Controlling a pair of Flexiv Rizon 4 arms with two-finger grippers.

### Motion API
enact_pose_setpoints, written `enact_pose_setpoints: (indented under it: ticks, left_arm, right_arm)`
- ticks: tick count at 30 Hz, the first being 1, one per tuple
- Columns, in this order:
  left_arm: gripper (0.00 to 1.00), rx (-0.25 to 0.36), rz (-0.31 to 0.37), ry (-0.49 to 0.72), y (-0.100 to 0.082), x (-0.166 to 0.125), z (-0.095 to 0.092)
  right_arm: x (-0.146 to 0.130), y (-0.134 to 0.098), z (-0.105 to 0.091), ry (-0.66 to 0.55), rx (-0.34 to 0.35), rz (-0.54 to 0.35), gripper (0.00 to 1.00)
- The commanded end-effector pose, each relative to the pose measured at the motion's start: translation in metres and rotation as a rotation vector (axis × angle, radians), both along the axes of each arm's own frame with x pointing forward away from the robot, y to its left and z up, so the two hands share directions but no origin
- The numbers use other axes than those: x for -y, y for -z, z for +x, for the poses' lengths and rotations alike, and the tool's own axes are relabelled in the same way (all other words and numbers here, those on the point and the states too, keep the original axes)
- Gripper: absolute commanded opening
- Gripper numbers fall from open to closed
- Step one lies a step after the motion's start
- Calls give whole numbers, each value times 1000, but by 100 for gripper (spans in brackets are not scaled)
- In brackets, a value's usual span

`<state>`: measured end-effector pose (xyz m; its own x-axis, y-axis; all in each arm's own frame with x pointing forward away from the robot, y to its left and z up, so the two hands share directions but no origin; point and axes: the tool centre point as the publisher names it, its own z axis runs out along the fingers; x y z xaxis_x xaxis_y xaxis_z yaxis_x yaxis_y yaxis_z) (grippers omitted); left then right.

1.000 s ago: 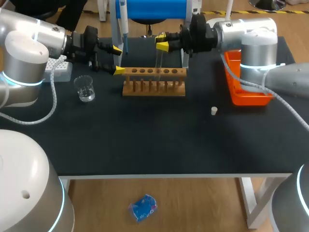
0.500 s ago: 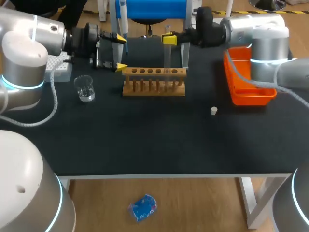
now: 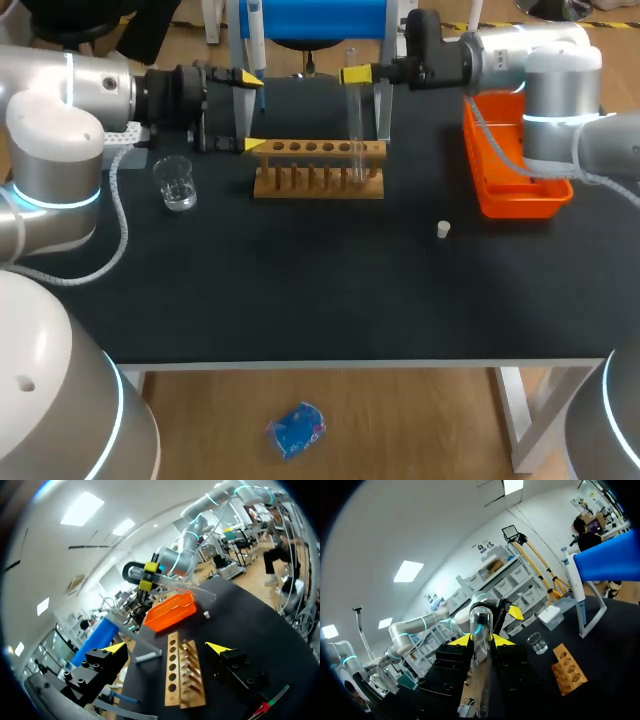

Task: Invert the test tube, pick up the pipette, mount the tip to pipette, aspirate from beaker and dispense into the tube, eject the tip, return the pipette, and cap with the stopper.

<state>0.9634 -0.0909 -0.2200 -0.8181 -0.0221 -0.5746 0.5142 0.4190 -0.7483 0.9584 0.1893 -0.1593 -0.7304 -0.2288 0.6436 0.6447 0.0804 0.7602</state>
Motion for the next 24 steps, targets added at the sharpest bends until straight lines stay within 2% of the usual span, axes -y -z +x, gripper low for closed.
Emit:
enact_pose_setpoints:
  ticks: [1, 2, 3, 4, 5, 17, 18, 20, 21, 23, 24]
  left_arm:
    - [100, 435, -101, 117, 1, 2, -21]
    - [100, 461, -129, 133, -1, 3, -24]
    - [100, 485, -125, 129, -3, 4, -27]
    - [100, 479, -126, 110, -3, 5, -27]
    - [100, 434, -76, 44, 1, 6, -20]
    - [100, 434, -76, 44, 1, 6, -20]
    - [100, 604, 2, 61, 0, 7, -24]
    - [100, 779, -13, 111, -2, 7, -31]
    - [100, 880, 34, 134, -2, 7, -35]
    - [100, 991, 77, 170, -1, 8, -41]
    - [100, 1041, 91, 184, -1, 8, -43]
  right_arm:
    - [1, -3, -13, 112, -218, -6, 0]
    - [0, -4, -15, 123, -279, 3, 0]
    - [-1, -5, -18, 153, -340, -11, 0]
    - [0, -6, -21, 151, -394, -17, 0]
    - [-1, -8, -25, 179, -484, -24, 0]
    - [-1, -8, -25, 179, -484, -24, 0]
    - [-1, -8, -25, 179, -484, -24, 0]
    - [-2, -8, -26, 196, -570, -9, 0]
    - [-2, -9, -26, 207, -611, -15, 0]
    - [-1, -8, -27, 210, -673, -15, 0]
    - [0, -8, -28, 216, -727, -19, 0]
